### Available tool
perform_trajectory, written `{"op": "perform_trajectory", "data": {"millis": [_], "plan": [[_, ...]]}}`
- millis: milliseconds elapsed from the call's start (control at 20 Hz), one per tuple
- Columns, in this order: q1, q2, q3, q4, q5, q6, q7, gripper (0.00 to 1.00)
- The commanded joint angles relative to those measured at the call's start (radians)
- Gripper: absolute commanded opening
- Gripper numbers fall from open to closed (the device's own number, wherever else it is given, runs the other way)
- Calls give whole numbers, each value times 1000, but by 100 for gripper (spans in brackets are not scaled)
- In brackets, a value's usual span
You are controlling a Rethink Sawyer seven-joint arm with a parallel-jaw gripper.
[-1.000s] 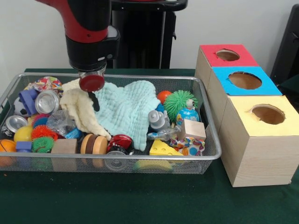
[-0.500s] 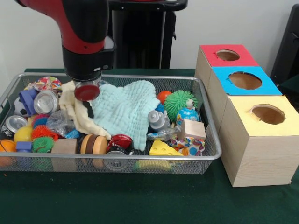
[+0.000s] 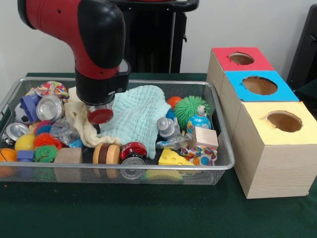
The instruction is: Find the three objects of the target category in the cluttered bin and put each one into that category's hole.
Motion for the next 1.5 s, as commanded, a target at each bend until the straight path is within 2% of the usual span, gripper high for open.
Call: {"op": "perform_trajectory", "data": {"millis": [50,200,350,550,900,1150,1250,1300,1500], "plan": [[-23,101,51,-83,53,35,133,100],[-31,96,55,-76,55,30,124,100],[-6,89,13,-85,32,32,121,100],[-19,76,21,-77,27,16,101,100],[-22,10,27,-70,20,73,63,100],[-16,-14,25,-65,-16,73,13,100],[-30,-15,39,-76,-49,58,-53,100],[-39,-19,51,-71,-49,62,-56,0],[-49,-28,71,-58,-37,75,-47,0]]}}
